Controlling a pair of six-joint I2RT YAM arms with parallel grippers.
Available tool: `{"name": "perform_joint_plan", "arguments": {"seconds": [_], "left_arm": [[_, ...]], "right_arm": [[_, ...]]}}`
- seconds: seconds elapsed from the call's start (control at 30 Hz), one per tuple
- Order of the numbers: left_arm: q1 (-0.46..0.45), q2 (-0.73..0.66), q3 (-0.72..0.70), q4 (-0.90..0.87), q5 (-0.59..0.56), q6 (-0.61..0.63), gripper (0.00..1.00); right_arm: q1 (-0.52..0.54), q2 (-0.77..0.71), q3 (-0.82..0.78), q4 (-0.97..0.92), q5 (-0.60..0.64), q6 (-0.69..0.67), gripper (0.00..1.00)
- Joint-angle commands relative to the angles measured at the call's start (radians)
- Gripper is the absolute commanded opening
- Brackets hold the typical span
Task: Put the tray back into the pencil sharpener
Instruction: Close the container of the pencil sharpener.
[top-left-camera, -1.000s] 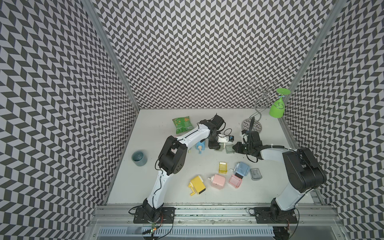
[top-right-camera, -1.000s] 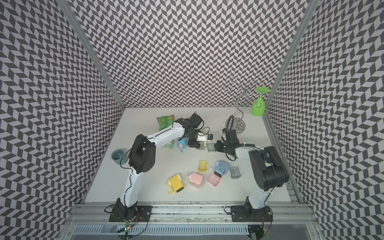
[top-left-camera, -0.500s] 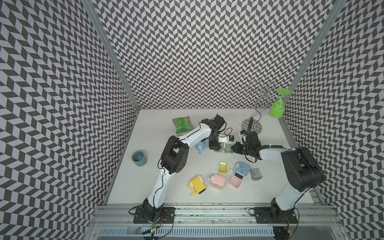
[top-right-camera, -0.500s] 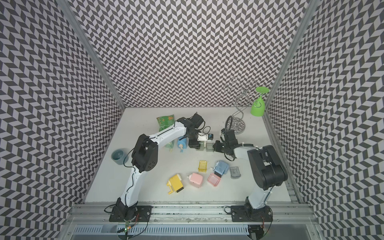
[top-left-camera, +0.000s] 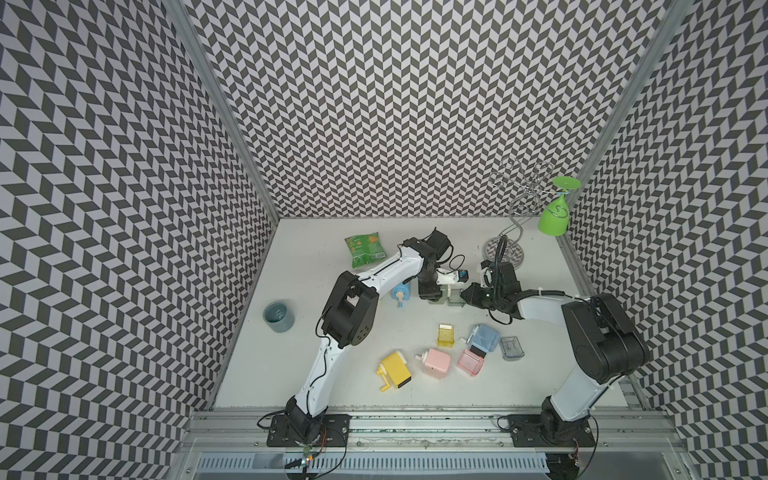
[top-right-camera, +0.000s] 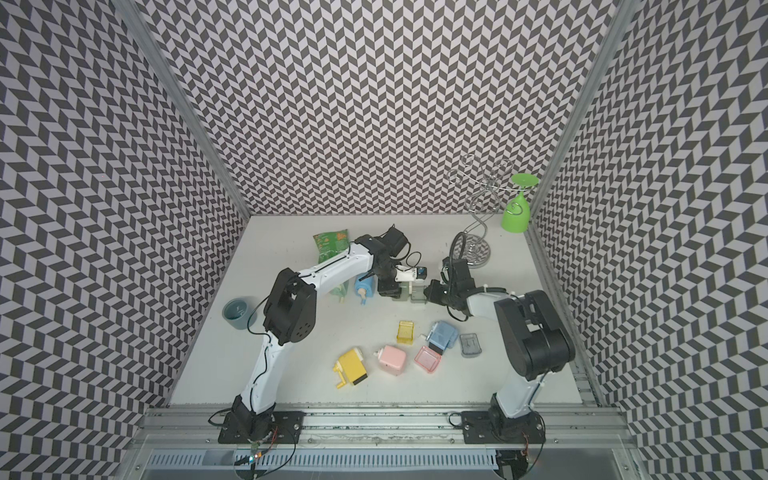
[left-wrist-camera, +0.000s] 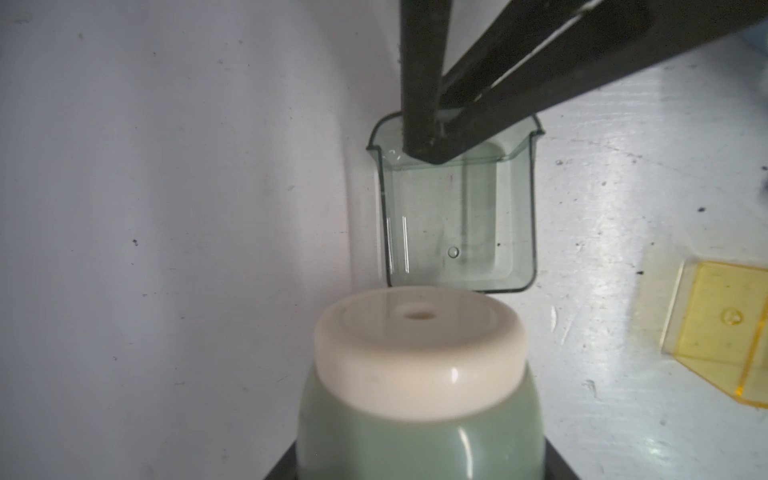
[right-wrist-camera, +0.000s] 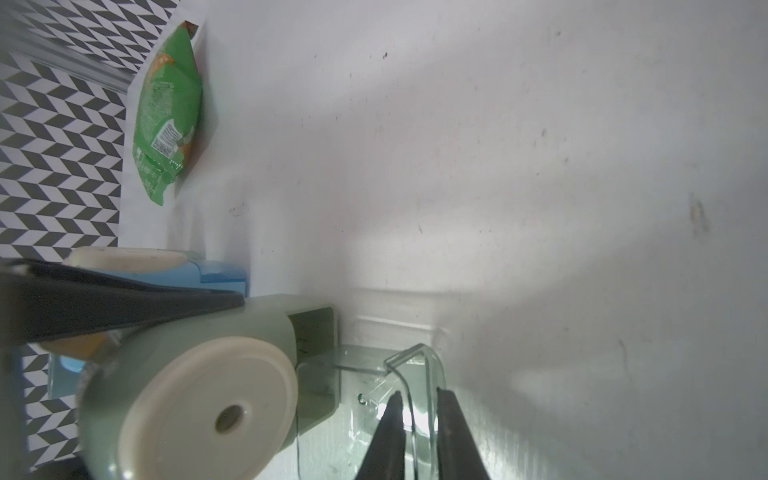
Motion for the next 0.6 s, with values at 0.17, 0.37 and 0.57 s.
{"name": "perform_joint_plan", "arguments": {"seconds": [0.17, 0.37, 0.57], "left_arm": [[-0.013, 0.003, 0.015, 0.026, 0.060, -0.009, 0.56], [-0.005, -0.018, -0.010, 0.038, 0.047, -0.010, 0.56], [-0.005, -0.020, -0.015, 0.044, 0.050, -0.013, 0.56]], "right_arm": [[0.008, -0.003, 0.033, 0.031, 0.005, 0.085, 0.21], [0.008, -0.030, 0.031, -0.011, 0.107, 0.053, 0.21], [0.009, -0.019, 0.033, 0.006, 0.070, 0.048, 0.21]]}}
